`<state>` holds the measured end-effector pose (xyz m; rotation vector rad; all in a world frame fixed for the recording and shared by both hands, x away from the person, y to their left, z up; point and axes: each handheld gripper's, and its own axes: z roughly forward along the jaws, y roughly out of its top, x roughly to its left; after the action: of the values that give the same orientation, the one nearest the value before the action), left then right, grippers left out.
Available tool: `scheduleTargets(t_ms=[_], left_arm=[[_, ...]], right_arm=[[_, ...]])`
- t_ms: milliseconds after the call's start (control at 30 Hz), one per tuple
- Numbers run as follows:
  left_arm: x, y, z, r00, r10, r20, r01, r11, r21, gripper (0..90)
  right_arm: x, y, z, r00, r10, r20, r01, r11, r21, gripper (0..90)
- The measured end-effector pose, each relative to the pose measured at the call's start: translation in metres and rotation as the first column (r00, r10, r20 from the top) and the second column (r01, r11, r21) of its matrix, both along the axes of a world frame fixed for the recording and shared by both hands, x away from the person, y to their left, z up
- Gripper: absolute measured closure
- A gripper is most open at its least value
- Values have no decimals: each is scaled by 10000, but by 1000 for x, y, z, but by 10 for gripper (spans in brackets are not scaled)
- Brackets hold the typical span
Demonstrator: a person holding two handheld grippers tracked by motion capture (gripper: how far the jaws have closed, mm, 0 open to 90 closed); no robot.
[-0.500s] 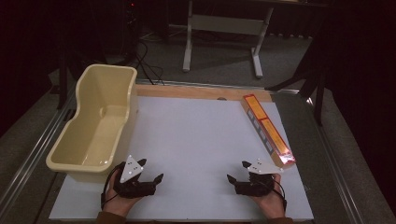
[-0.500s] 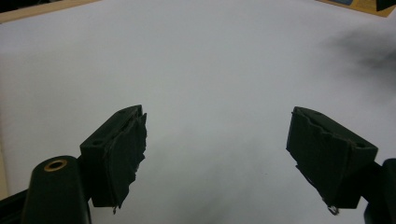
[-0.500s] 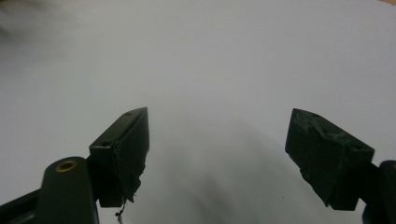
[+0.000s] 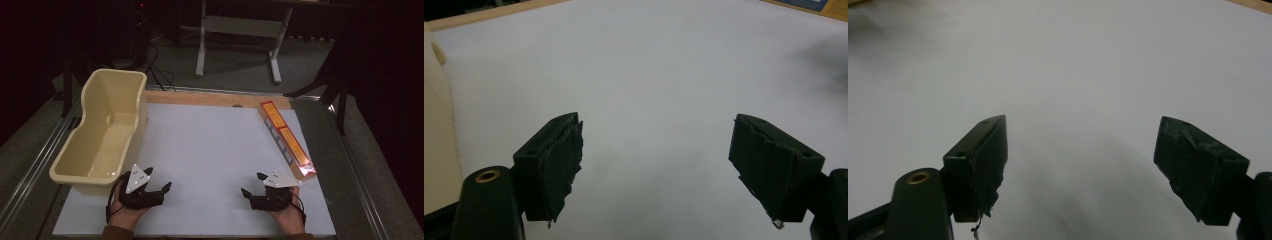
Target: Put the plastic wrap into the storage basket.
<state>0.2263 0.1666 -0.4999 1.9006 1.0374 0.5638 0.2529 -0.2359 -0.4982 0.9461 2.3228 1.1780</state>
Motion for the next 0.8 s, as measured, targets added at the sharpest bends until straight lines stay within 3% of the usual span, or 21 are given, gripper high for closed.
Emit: scheduleTargets(t_ms=[267, 300, 367, 667, 800], left_arm=[[0, -1, 0, 10000, 56, 53, -56, 10000, 44, 213], [0, -4, -1, 10000, -4, 24, 4, 9998, 174, 212], [1, -7, -2, 10000, -73, 33, 72, 9996, 260, 212], [0, -7, -1, 9999, -51, 112, 48, 9996, 266, 210], [0, -9, -3, 9999, -101, 112, 98, 9995, 301, 210]], right_arm=[[-1, -3, 2, 9999, -108, 61, 108, 9999, 84, 212], [1, -3, 2, 9994, -345, 64, 346, 9992, -198, 215], [2, -5, 2, 9990, -442, 104, 445, 9986, -277, 218], [20, -26, 20, 9943, -902, 574, 906, 9959, -39, 224], [35, -38, 26, 9902, -1169, 768, 1176, 9931, -41, 242]])
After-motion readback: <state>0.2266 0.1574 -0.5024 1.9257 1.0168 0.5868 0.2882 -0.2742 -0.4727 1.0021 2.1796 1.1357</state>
